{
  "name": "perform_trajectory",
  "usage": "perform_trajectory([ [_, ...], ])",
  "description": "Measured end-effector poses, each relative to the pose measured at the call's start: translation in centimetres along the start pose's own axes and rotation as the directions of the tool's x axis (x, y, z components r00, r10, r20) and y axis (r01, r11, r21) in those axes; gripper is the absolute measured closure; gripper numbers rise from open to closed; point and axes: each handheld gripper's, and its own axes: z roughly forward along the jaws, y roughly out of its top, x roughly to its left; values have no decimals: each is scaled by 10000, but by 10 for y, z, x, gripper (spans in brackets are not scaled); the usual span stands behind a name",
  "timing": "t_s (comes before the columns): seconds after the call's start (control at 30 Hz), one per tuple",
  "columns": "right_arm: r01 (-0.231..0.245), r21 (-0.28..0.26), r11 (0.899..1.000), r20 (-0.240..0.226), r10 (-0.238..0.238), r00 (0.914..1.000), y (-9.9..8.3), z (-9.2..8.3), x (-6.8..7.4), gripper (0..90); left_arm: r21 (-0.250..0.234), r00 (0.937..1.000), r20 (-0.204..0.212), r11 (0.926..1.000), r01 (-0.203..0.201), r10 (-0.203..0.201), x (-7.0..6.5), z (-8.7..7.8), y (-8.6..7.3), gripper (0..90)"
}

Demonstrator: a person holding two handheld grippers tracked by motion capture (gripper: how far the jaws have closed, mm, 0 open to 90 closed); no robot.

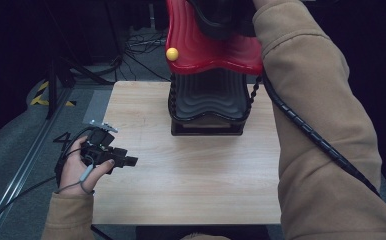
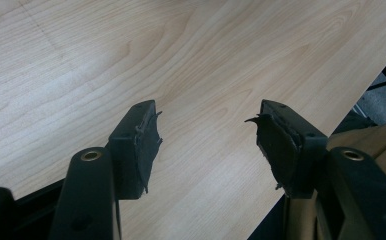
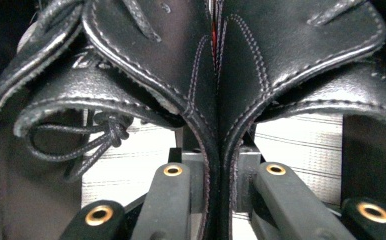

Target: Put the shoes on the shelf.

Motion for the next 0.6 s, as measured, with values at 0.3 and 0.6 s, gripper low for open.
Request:
perform_trajectory([
  [0.3, -177, -106, 9998, 88, 178, 9998, -6, 12, 1, 810, 40, 10000, 29, 10000, -52, 52, -3, 1, 1, 419],
  [0.6, -303, 110, 9995, 81, 303, 9995, -12, 35, 2, 799, 62, 10000, 31, 10000, -33, 33, -1, 0, 0, 418],
])
